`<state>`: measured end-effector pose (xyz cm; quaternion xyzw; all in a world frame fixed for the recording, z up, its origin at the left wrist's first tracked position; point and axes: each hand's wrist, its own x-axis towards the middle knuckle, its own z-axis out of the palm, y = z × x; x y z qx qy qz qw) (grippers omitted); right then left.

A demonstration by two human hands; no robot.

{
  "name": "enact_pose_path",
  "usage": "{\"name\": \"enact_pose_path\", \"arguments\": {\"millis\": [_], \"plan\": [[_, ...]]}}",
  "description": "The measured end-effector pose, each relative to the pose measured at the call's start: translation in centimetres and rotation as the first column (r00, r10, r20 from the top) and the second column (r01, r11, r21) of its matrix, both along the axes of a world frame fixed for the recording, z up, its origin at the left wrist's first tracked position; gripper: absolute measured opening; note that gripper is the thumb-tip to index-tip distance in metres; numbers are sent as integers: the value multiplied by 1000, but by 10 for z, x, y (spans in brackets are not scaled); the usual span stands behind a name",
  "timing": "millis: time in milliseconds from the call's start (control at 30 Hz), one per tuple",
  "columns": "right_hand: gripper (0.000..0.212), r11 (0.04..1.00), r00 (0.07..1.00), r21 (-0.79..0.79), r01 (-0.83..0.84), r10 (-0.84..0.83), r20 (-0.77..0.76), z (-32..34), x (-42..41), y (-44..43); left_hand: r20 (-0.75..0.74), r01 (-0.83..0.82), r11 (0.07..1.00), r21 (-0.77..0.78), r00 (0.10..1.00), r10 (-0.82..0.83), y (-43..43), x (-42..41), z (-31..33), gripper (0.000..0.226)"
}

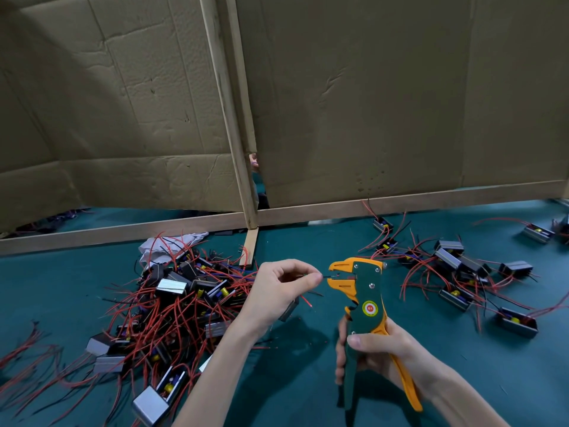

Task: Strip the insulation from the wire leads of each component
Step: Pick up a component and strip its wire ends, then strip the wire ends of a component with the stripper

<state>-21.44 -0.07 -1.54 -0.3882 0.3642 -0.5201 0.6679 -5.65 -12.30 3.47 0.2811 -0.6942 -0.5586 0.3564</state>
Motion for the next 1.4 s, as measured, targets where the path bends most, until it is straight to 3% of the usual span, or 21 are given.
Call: {"name": "enact_pose_path", "arguments": {"millis": [300, 467, 733, 900, 1100, 1233, 1300, 1400], "plan": [[22, 1000, 998, -1, -2, 2, -63, 3, -1, 3, 46, 26, 1000, 1, 999, -26, -1, 1, 0, 9], [26, 996, 993, 79, 32, -23, -113, 4, 0, 5, 99, 68, 996, -59, 993, -62, -4, 5, 0, 10], [44, 927, 919, 158, 339, -291, -265, -7, 27, 1, 165, 50, 998, -40, 985, -43, -11, 3, -11, 14], [27, 959, 973, 197, 205, -221, 61, -2, 19, -3, 175, -73, 995, -62, 981, 83, -14, 0, -19, 14], [29, 915, 937, 307, 263, -318, 147, -6, 8, -10, 113, -224, 885, -408, 950, 292, -5, -28, 8, 12], [27, 894, 929, 378, 241, -325, 176, -9, 7, -11, -75, -217, 919, -330, 976, 204, 17, -91, 31, 4], [23, 894, 928, 376, 244, -328, 178, -9, 6, -11, -106, -69, 973, -222, 993, 47, 30, -122, 37, 8], [25, 897, 928, 354, 266, -337, 158, -12, 5, -12, 61, 246, 958, -149, 969, -239, 42, -144, 28, 25]]}}
